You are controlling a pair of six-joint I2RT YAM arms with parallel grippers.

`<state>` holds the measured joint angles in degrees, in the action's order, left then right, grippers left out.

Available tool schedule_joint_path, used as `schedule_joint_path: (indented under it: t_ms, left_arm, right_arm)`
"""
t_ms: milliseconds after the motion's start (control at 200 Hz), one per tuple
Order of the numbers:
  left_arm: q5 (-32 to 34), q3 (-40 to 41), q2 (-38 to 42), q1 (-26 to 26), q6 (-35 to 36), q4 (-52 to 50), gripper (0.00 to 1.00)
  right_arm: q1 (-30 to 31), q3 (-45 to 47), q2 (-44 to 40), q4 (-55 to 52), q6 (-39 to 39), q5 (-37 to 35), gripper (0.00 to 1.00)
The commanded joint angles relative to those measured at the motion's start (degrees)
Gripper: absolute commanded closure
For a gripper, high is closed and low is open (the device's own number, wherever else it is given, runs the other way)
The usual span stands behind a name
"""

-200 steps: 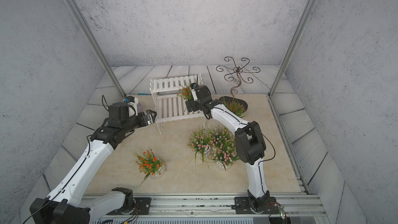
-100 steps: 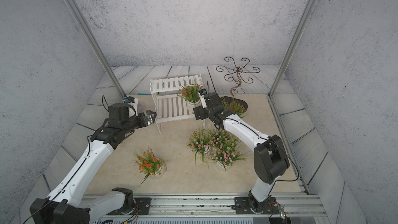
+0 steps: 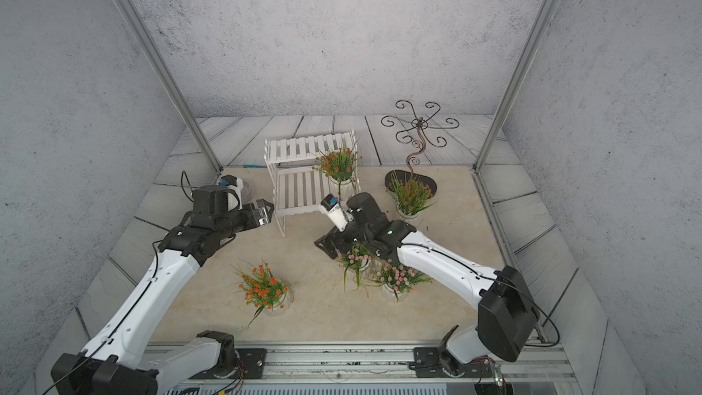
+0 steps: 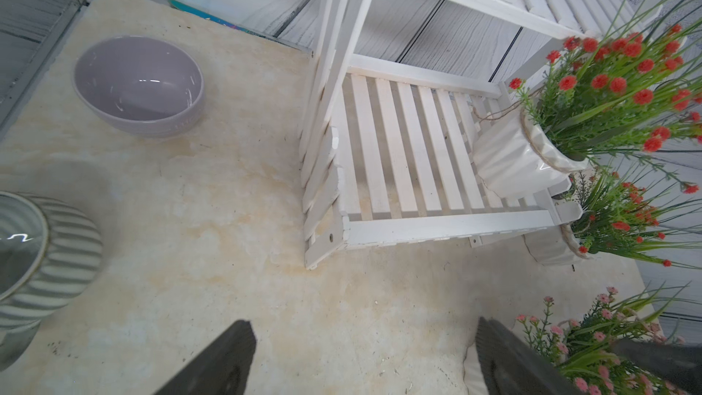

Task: Place the baby's breath potted plants on the rack by color
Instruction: Pick up the baby's breath potted plant from the center of the board.

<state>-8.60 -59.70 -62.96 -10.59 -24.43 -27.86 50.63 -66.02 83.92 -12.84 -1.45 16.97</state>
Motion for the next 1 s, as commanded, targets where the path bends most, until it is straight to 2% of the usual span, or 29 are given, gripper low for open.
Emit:
schedule_joint_path:
  t_ms: [0, 70, 180, 325, 485, 741, 996]
  left_arm:
    - [-1.2, 0.6, 1.8, 2.5, 0.6, -1.9, 0.05]
    - [-3.0, 1.1, 2.6, 4.9, -0.1, -2.0, 0.05]
    - [-5.4, 2.1, 3.8, 7.7, -1.0, -1.9, 0.05]
    - [-7.0, 3.1, 4.2, 9.4, -1.9, -1.0, 0.05]
    - [-8.0, 3.6, 4.2, 10.1, -2.9, 0.2, 0.05]
    - [-7.6, 3.4, 4.8, 10.1, -2.2, 0.1, 0.05]
    - [-7.4, 3.6, 4.7, 10.1, -2.1, 0.7, 0.05]
  right_arm:
    - [6.4, 1.7, 3.6, 2.4, -4.1, 3.0, 0.01]
    - [8.1, 3.5, 5.8, 6.9, -2.9, 3.9, 0.01]
    - [10.7, 6.5, 8.0, 11.3, -5.0, 2.3, 0.01]
    - [12.9, 9.4, 12.0, 16.2, -7.5, 4.7, 0.01]
    - [15.8, 12.3, 15.8, 27.1, -9.4, 4.7, 0.01]
    - [17.0, 7.2, 24.0, 31.7, -8.8, 7.2, 0.01]
    - [17.2, 1.3, 29.6, 31.5, -8.6, 7.2, 0.01]
